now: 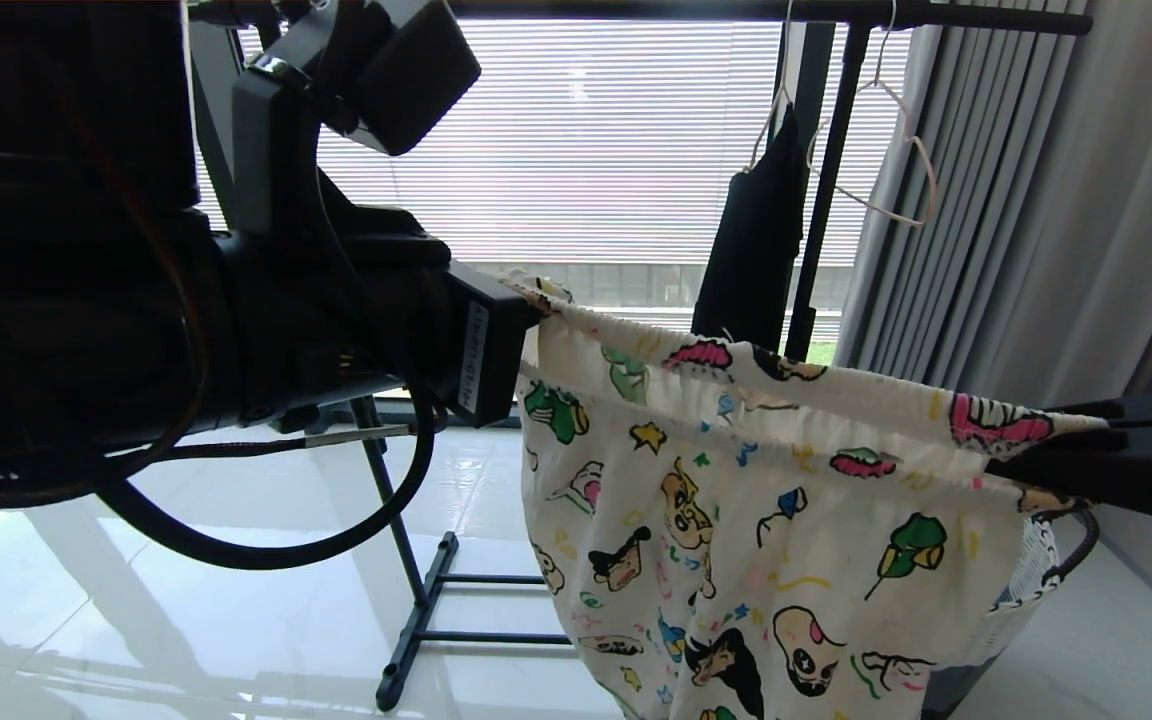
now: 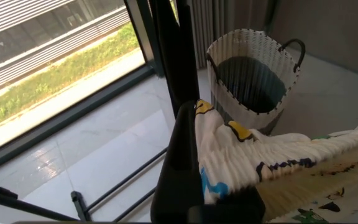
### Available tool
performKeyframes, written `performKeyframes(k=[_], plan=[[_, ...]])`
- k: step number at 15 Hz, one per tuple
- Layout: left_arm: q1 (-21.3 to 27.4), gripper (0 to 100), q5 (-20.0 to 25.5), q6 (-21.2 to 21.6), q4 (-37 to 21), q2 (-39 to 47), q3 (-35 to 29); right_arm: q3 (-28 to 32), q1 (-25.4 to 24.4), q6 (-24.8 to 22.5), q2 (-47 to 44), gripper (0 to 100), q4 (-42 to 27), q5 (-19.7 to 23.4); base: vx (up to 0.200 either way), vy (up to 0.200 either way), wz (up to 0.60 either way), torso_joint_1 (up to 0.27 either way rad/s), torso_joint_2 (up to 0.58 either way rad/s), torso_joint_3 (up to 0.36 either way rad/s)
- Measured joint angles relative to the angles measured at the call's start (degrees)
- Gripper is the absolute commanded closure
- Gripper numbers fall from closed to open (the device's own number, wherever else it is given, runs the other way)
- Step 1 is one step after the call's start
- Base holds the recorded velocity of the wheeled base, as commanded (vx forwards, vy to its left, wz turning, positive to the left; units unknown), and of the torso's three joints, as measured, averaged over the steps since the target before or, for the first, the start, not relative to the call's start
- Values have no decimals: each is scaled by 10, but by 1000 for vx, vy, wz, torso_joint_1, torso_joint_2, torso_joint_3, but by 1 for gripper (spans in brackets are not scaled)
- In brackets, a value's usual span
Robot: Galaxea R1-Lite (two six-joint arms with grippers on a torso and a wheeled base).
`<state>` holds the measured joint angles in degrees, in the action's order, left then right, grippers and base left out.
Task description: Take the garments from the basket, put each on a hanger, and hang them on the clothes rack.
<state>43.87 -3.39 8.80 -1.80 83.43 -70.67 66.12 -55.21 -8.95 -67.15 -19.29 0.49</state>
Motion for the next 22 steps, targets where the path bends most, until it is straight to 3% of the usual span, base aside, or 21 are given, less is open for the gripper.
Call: performKeyframes(k=[3, 6, 11, 14, 16, 19, 22], plan=[[0, 100, 0, -6, -33, -18, 17, 13, 18, 1, -14, 100, 13, -2, 0, 0, 0, 0, 0, 0], [23, 100, 0, -78, -49, -61, 59, 63, 55, 3, -58, 100, 34, 1, 0, 0, 0, 0, 0, 0], [152, 100, -48, -131, -50, -108, 125, 170, 93, 4, -147, 100, 47, 29, 0, 0, 0, 0, 0, 0], [197, 100, -82, -141, -49, -115, 148, 190, 96, 4, -174, 100, 46, 30, 0, 0, 0, 0, 0, 0], [201, 100, -94, -140, -49, -117, 155, 190, 96, 4, -178, 100, 43, 28, 0, 0, 0, 0, 0, 0], [160, 100, -107, -117, -46, -111, 158, 187, 96, 1, -163, 100, 3, 26, 0, 0, 0, 0, 0, 0], [93, 100, -140, -100, 40, -80, 142, 159, 87, -7, -120, 100, -58, 26, 0, 0, 0, 0, 0, 0]])
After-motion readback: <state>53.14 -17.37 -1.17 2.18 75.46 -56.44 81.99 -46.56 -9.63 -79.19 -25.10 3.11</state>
